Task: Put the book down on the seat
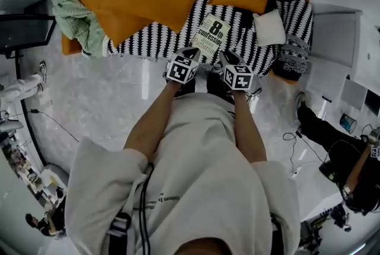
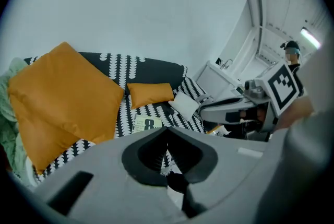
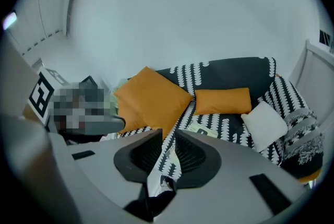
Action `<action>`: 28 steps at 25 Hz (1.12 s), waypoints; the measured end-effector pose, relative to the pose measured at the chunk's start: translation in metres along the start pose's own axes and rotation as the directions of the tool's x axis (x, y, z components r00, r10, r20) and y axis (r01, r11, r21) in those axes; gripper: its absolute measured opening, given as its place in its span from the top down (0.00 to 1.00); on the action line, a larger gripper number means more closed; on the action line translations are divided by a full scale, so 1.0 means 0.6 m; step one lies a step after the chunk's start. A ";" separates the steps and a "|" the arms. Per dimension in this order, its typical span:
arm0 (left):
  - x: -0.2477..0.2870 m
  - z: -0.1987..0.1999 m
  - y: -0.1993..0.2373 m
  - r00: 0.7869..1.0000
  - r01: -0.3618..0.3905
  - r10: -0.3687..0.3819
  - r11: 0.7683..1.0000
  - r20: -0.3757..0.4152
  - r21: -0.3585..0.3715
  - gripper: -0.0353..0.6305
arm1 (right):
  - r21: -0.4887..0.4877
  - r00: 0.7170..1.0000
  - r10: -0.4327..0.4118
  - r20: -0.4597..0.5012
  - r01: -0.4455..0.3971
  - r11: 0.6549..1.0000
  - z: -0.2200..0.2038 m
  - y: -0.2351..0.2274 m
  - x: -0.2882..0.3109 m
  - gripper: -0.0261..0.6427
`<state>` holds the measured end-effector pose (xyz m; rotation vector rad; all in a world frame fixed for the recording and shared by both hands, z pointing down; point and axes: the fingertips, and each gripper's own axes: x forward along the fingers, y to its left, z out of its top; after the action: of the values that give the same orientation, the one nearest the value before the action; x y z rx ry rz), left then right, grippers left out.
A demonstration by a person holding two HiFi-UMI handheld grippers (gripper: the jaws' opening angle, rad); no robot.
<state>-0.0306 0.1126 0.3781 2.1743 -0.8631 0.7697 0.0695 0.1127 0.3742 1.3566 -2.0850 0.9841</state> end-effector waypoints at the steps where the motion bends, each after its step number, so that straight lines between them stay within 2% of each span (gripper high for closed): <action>1: -0.002 0.008 -0.001 1.000 0.003 -0.003 1.000 0.005 -0.002 0.94 | -0.010 1.000 -0.006 -0.002 0.006 1.000 0.003 -0.001 0.000 0.85; 5: -0.005 0.031 -0.011 1.000 0.015 -0.016 0.999 0.020 0.035 0.94 | -0.011 1.000 -0.016 0.008 0.016 1.000 0.012 0.005 -0.005 0.90; 11: 0.002 0.022 -0.021 0.999 0.038 -0.037 0.998 -0.010 0.057 0.94 | -0.081 0.999 -0.032 -0.036 0.029 0.996 -0.002 0.011 -0.010 0.95; 15: 0.009 0.021 -0.026 0.999 0.039 -0.038 0.998 -0.025 0.051 0.94 | -0.120 0.995 -0.077 -0.069 0.068 0.990 -0.015 -0.002 -0.016 0.95; 19: 0.013 0.014 -0.033 0.998 0.049 -0.047 0.997 -0.037 0.055 0.94 | -0.118 0.991 -0.105 -0.079 0.096 0.988 -0.018 -0.015 -0.022 0.95; 26: 0.015 0.011 -0.030 0.998 0.041 -0.038 0.998 -0.042 0.051 0.94 | -0.120 0.990 -0.100 -0.102 0.088 0.989 -0.028 -0.020 -0.022 0.95; 28: 0.014 0.007 -0.030 0.998 0.038 -0.034 0.997 -0.055 0.069 0.94 | -0.115 0.990 -0.095 -0.101 0.083 0.990 -0.027 -0.021 -0.020 0.95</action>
<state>-0.0108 0.1163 0.3750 2.2135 -0.7788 0.8480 0.0858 0.1289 0.3796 1.3011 -1.9528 0.8714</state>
